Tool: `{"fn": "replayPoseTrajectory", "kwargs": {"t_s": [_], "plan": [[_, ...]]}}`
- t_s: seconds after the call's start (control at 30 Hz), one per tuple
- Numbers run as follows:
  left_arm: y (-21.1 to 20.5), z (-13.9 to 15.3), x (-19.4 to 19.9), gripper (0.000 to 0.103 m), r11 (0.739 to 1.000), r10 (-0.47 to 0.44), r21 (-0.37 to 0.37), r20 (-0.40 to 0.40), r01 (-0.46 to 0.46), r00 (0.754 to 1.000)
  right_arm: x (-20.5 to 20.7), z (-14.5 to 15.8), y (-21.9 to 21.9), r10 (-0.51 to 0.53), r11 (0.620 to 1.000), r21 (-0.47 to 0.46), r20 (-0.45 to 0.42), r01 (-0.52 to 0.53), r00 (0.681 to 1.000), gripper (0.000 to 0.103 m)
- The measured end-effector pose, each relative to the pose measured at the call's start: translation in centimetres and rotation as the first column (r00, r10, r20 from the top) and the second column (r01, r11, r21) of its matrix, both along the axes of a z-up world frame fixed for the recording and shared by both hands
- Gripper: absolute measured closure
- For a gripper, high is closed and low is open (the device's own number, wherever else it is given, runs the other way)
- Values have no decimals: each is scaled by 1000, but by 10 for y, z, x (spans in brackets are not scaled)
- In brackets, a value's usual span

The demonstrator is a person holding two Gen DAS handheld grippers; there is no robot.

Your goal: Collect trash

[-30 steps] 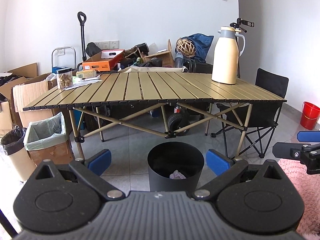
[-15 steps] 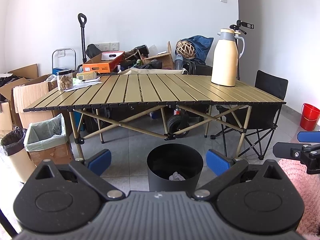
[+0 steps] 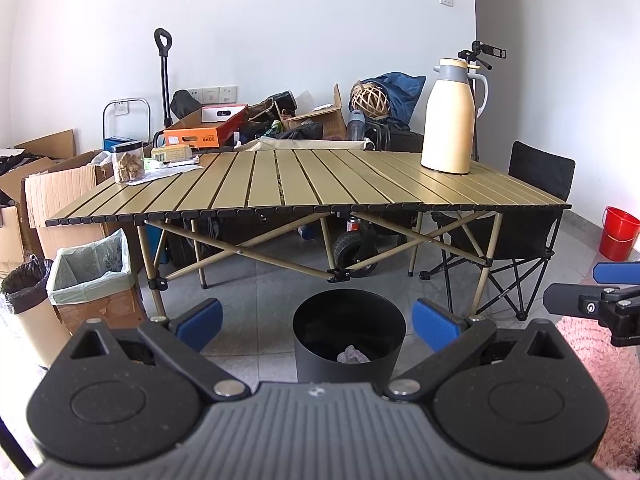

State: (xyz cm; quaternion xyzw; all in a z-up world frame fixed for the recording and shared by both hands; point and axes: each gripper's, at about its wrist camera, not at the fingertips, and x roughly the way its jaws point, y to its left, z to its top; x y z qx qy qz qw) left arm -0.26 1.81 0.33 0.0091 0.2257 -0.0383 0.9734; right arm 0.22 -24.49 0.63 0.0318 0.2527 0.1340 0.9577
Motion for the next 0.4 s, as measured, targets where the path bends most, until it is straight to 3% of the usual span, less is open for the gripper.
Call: {"fn": "replayPoseTrajectory", "kwargs": {"t_s": [0.4], "plan": [[-1,2,2,0,1000,-3,-5,-3,3,1000,4,-3,-1,0,1000,0,-9,0,1000,0]]}}
